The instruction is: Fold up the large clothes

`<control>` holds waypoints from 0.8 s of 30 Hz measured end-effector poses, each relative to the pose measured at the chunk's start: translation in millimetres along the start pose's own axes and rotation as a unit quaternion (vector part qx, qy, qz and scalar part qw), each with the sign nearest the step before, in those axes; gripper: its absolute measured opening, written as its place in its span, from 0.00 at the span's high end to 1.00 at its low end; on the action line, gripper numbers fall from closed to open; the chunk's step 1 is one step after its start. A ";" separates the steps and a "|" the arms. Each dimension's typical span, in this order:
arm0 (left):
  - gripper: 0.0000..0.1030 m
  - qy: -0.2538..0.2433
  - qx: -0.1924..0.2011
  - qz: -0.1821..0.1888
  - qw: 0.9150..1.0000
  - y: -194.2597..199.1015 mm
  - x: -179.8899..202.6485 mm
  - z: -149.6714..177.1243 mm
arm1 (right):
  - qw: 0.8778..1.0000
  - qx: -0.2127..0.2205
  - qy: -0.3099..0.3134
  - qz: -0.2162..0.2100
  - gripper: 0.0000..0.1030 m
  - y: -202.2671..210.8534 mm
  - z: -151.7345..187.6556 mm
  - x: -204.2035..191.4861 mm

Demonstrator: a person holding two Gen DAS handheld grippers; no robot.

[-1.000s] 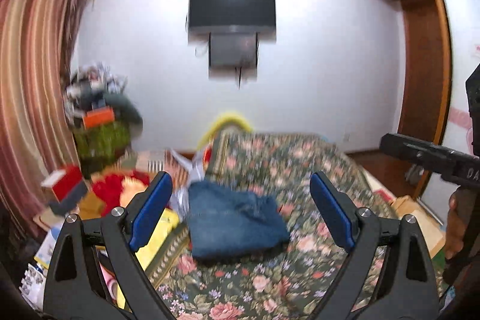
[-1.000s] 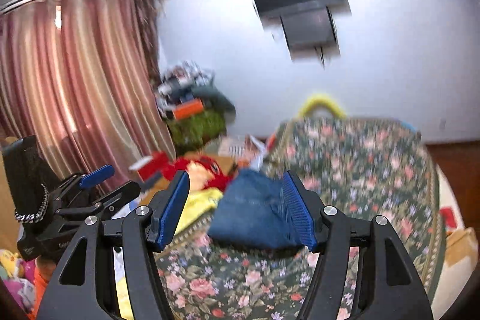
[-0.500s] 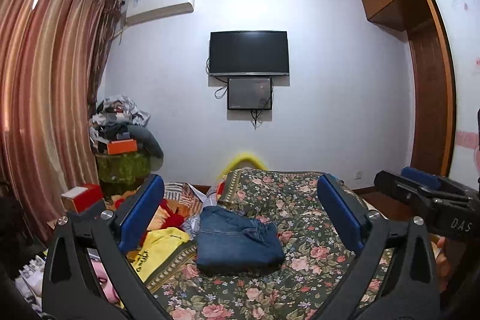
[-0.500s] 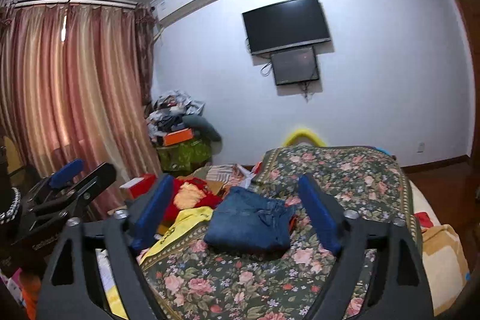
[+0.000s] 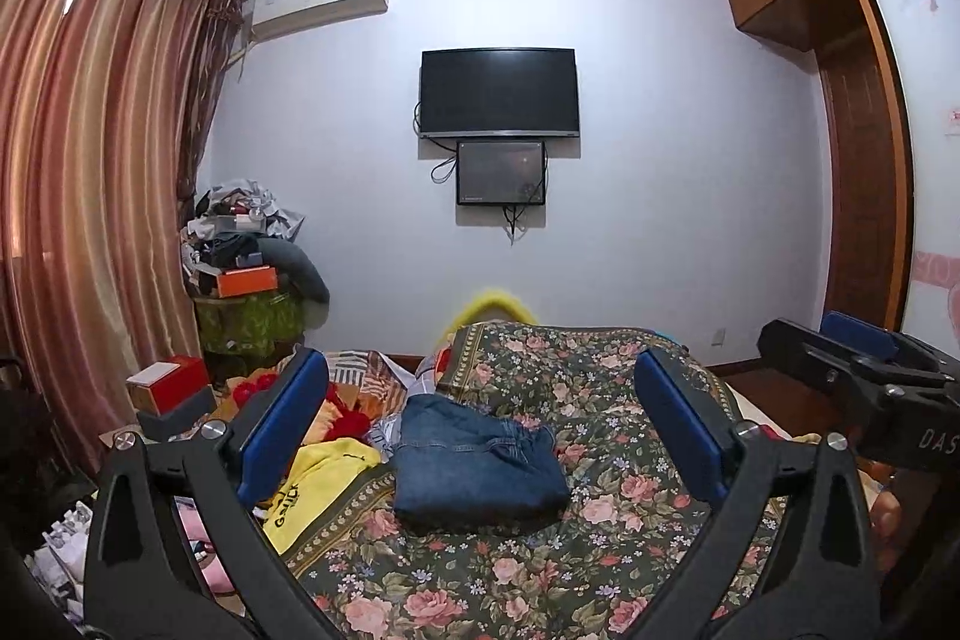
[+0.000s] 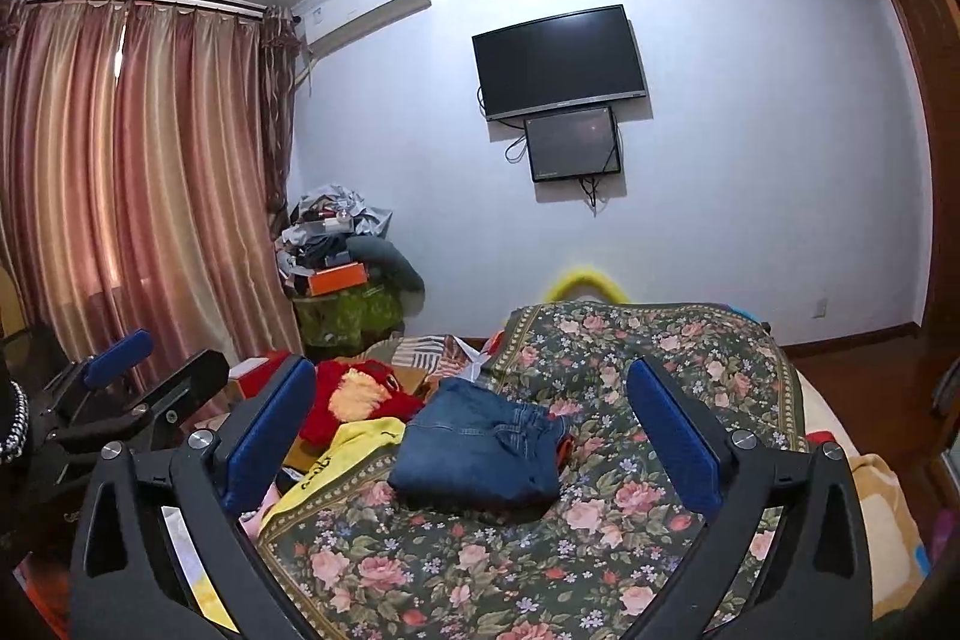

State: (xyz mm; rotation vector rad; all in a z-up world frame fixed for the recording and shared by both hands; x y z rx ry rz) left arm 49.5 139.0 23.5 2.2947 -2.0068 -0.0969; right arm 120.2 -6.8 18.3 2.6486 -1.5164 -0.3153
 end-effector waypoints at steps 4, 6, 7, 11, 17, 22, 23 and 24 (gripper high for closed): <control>0.00 0.009 -0.008 -0.001 1.000 -4.0 -1.9 4.6 | 1.000 -0.003 -0.002 0.003 0.00 0.1 4.2 4.0; 0.00 0.012 -0.012 -0.002 1.000 -6.1 -3.0 7.1 | 1.000 -0.006 -0.001 0.004 0.00 -0.2 6.2 3.9; 0.00 0.013 -0.014 -0.002 1.000 -7.3 -3.7 8.1 | 1.000 -0.008 0.000 0.004 0.00 -0.6 6.8 4.2; 0.00 0.020 -0.022 -0.003 1.000 -13.0 -5.4 12.1 | 1.000 -0.017 0.002 0.005 0.00 -2.7 9.2 3.5; 0.00 0.020 -0.027 -0.004 0.999 -17.5 -6.2 15.5 | 1.000 -0.022 0.004 0.007 0.00 -2.9 9.6 3.2; 0.00 0.021 -0.030 -0.005 0.999 -18.3 -7.2 17.2 | 1.000 -0.029 0.000 0.009 0.00 -2.9 9.4 2.4; 0.00 0.021 -0.030 -0.004 0.999 -19.1 -7.8 16.8 | 1.000 -0.029 0.001 0.009 0.00 -2.4 8.9 2.0; 0.00 0.022 -0.031 -0.004 0.999 -19.3 -8.2 17.0 | 1.000 -0.030 0.001 0.010 0.00 -2.6 9.5 1.1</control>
Point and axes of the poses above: each gripper's, at about its wrist camera, not at the fingertips, and y roughly against the way its jaws point, x to its right, z to its underside, the point moved 5 cm from there along -y, roughly the way its jaws point, and after that the axes turned 10 degrees about z, right-handed, at the moved point
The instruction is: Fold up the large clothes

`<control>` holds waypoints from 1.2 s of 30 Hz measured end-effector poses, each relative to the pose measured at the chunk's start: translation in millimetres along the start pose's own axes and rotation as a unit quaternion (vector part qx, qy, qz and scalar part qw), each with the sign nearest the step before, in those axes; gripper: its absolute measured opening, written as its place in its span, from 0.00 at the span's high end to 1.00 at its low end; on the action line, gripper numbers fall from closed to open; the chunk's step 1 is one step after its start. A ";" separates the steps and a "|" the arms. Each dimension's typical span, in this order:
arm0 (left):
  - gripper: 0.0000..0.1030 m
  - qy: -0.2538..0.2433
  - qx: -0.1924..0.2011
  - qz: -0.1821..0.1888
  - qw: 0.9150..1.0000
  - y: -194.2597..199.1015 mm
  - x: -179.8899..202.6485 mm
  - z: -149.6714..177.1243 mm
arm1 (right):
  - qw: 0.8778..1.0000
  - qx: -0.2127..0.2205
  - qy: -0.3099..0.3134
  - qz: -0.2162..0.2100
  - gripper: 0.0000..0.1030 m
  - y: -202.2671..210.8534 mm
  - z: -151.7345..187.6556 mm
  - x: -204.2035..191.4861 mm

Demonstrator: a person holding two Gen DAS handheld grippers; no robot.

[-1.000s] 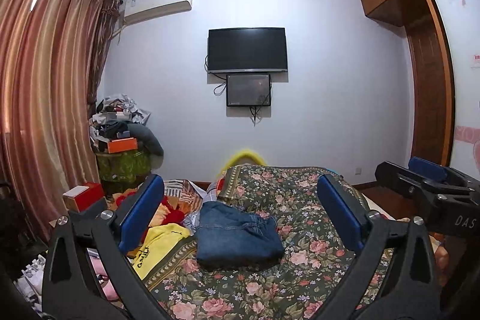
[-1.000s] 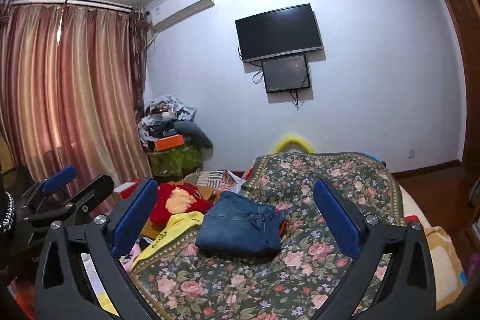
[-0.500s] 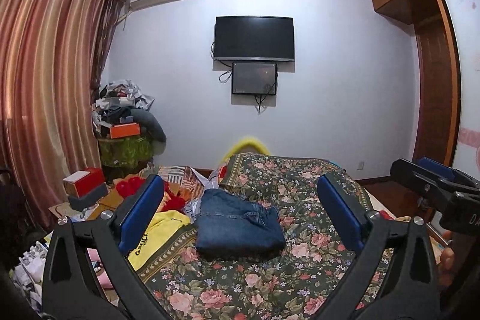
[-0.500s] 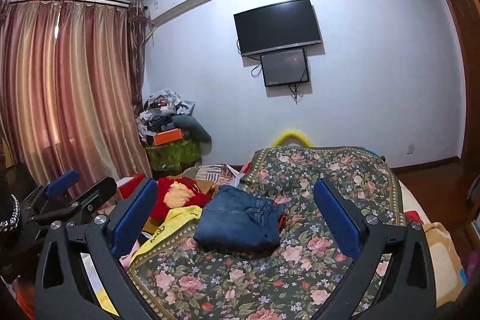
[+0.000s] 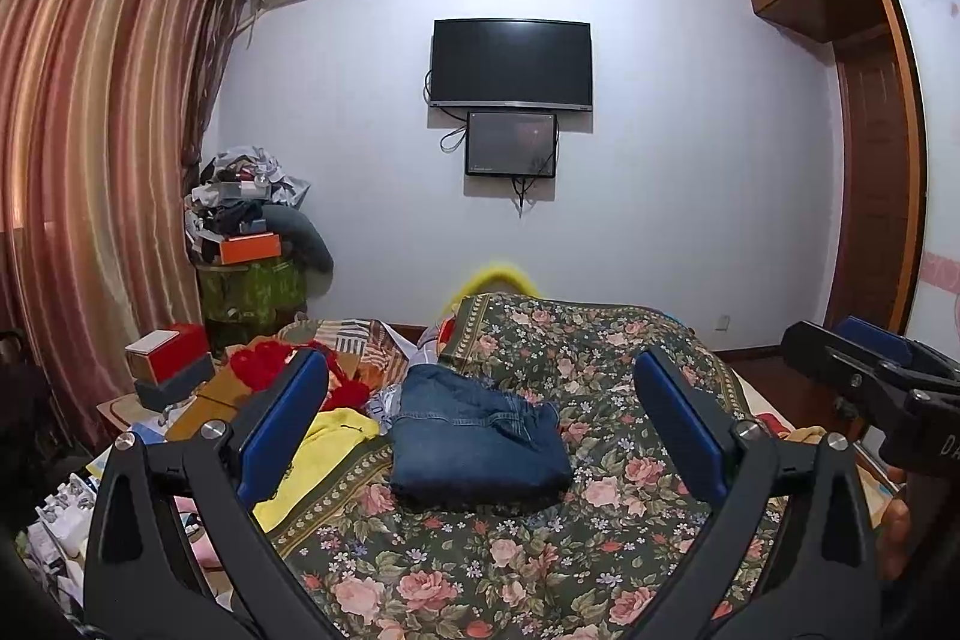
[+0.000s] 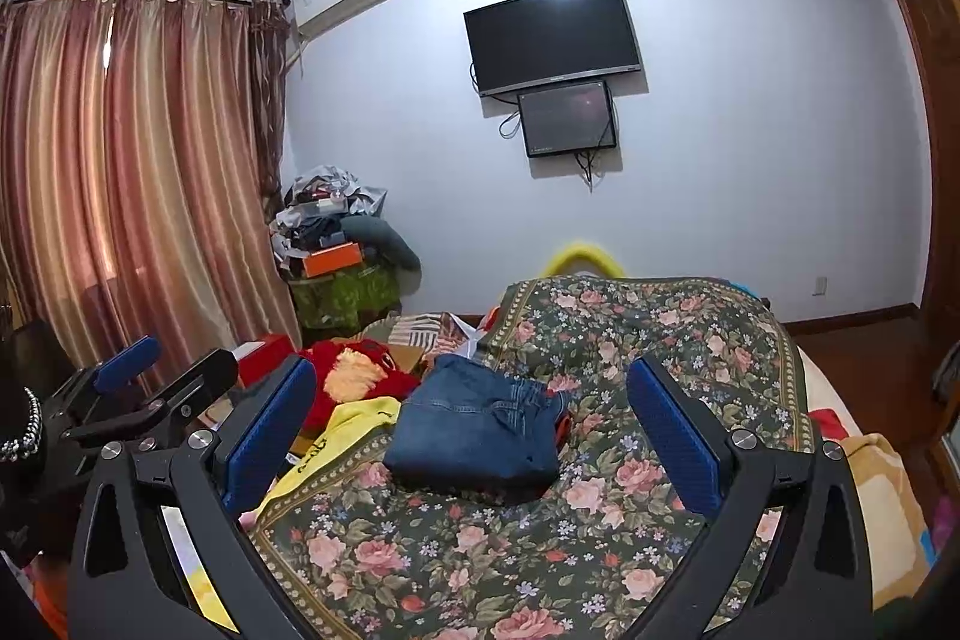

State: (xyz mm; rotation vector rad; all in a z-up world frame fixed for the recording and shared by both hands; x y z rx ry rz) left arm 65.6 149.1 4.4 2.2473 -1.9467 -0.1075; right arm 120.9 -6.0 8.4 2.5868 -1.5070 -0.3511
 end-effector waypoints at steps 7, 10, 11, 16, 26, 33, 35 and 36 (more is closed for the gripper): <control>0.00 0.000 0.000 -0.004 1.000 -0.5 -0.6 1.5 | 1.000 -0.006 0.001 -0.002 0.00 -0.9 -0.7 -3.1; 0.00 0.001 0.000 -0.003 1.000 -0.4 0.0 1.5 | 1.000 -0.006 0.001 -0.002 0.00 -1.1 -0.8 -2.6; 0.00 0.001 0.000 -0.003 1.000 -0.5 0.3 1.7 | 1.000 -0.006 0.001 -0.003 0.00 -1.0 -1.2 -2.4; 0.00 0.001 0.000 -0.002 1.000 -1.2 1.1 2.1 | 1.000 -0.007 -0.001 0.000 0.00 -2.4 -0.9 -1.9; 0.00 -0.001 -0.004 0.013 1.000 -2.9 3.2 5.7 | 1.000 -0.008 0.000 0.008 0.00 -1.9 1.5 -4.5; 0.00 -0.004 -0.016 0.030 0.999 -4.8 3.3 5.9 | 1.000 -0.004 -0.005 0.015 0.00 0.8 0.0 -4.7; 0.00 -0.005 -0.016 0.031 0.999 -4.6 3.4 6.0 | 1.000 -0.004 -0.006 0.018 0.00 1.1 -0.2 -4.7; 0.00 -0.007 -0.017 0.032 0.999 -4.3 4.0 6.1 | 1.000 -0.003 -0.006 0.019 0.00 0.9 0.0 -5.0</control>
Point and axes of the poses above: each gripper's, at about its wrist camera, not at the fingertips, and y roughly against the way its jaws point, x to its right, z to its underside, the point moved 5 cm from there along -y, roughly the way its jaws point, and after that the axes turned 10 degrees about z, right-handed, at the moved point
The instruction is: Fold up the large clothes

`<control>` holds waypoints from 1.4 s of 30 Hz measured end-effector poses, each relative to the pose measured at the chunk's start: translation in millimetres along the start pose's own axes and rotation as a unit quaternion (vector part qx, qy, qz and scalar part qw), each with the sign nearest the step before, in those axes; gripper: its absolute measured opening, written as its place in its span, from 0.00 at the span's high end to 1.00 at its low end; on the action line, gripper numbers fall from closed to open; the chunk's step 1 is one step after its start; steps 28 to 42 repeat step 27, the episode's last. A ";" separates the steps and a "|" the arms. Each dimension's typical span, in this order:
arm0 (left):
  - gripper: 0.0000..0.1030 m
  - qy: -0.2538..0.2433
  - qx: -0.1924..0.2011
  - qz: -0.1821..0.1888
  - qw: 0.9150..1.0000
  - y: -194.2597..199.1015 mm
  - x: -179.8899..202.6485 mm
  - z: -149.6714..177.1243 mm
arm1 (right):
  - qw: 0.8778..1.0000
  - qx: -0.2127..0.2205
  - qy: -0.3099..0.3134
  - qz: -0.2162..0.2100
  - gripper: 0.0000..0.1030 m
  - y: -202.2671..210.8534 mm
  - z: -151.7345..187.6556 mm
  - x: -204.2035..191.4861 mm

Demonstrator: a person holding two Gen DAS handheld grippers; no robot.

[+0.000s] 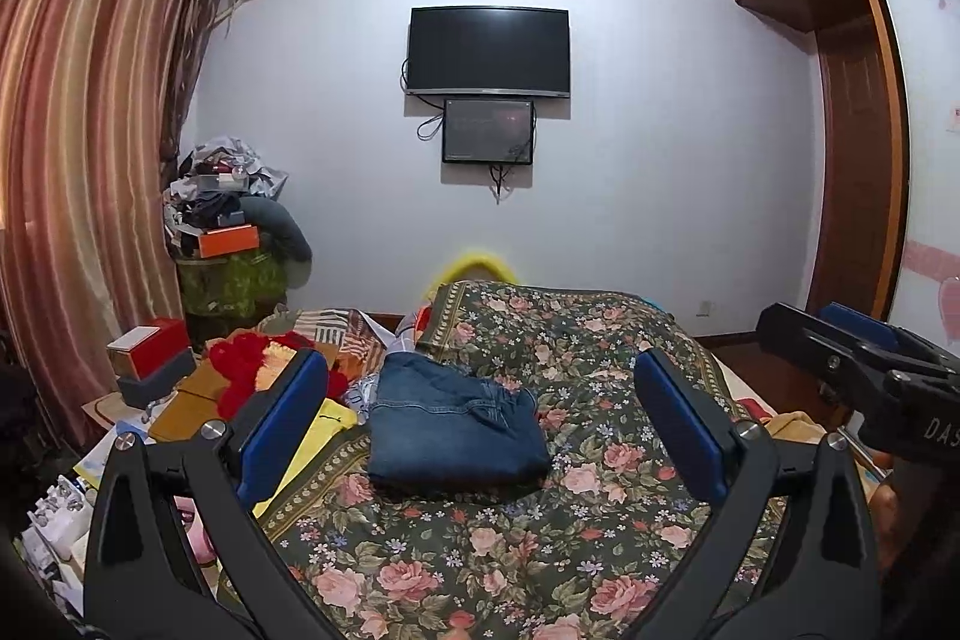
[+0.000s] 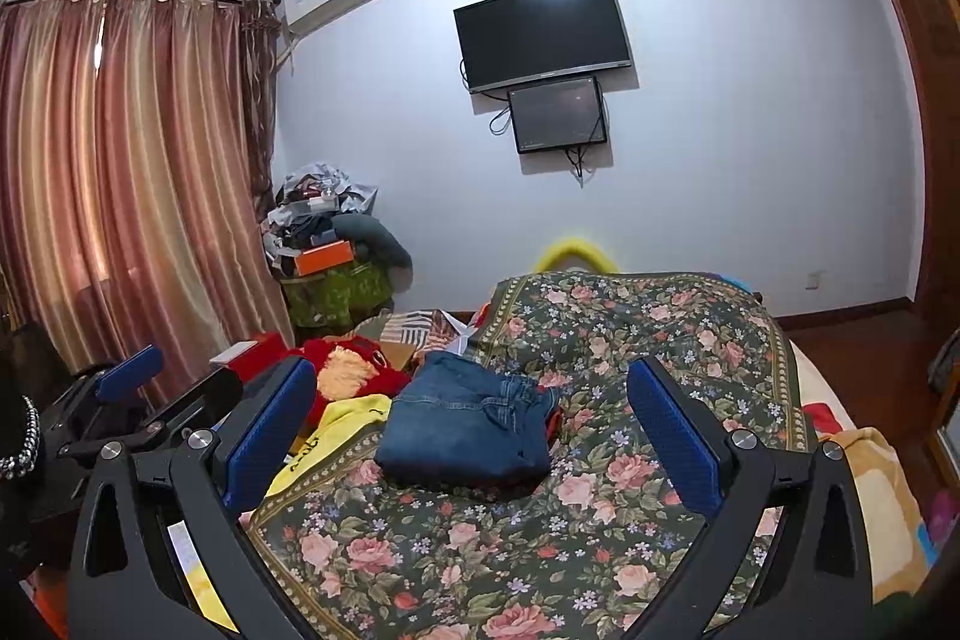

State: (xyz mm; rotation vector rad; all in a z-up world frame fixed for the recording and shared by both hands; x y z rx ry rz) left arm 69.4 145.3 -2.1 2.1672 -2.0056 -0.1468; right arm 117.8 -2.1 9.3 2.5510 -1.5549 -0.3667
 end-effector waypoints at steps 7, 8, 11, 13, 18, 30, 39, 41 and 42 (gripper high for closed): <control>0.00 -0.003 0.001 0.006 1.000 1.4 1.3 -0.9 | 1.000 0.001 0.001 0.006 0.00 -0.1 -0.9 0.0; 0.00 -0.002 0.002 0.007 1.000 1.8 0.9 -1.0 | 1.000 0.001 0.001 0.006 0.00 -0.2 -0.8 0.0; 0.00 0.001 0.001 0.006 1.000 2.4 -1.0 -0.9 | 1.000 0.000 0.003 0.008 0.00 -0.1 -1.1 -0.6; 0.00 0.003 -0.002 0.006 1.000 2.0 -1.9 -0.2 | 1.000 0.000 0.003 0.008 0.00 -0.2 -1.3 -1.3; 0.00 0.007 -0.001 0.005 1.000 1.5 -3.5 -0.2 | 1.000 -0.001 0.007 0.008 0.00 -0.7 -2.2 -4.1; 0.00 0.028 -0.002 0.002 1.000 0.7 -14.0 -0.6 | 1.000 -0.006 0.005 0.010 0.00 -4.8 -0.4 -2.8; 0.00 0.028 -0.002 0.002 1.000 0.7 -14.0 -0.6 | 1.000 -0.006 0.005 0.010 0.00 -4.8 -0.4 -2.8; 0.00 0.028 -0.002 0.002 1.000 0.7 -14.0 -0.6 | 1.000 -0.006 0.005 0.010 0.00 -4.8 -0.4 -2.8; 0.00 0.028 -0.002 0.002 1.000 0.7 -14.0 -0.6 | 1.000 -0.006 0.005 0.010 0.00 -4.8 -0.4 -2.8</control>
Point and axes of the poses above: each gripper's, at about its wrist camera, not at the fingertips, and y roughly against the way its jaws point, x to its right, z to its underside, the point moved 5 cm from there along -y, roughly the way its jaws point, and after that the axes turned 10 degrees about z, right-handed, at the moved point
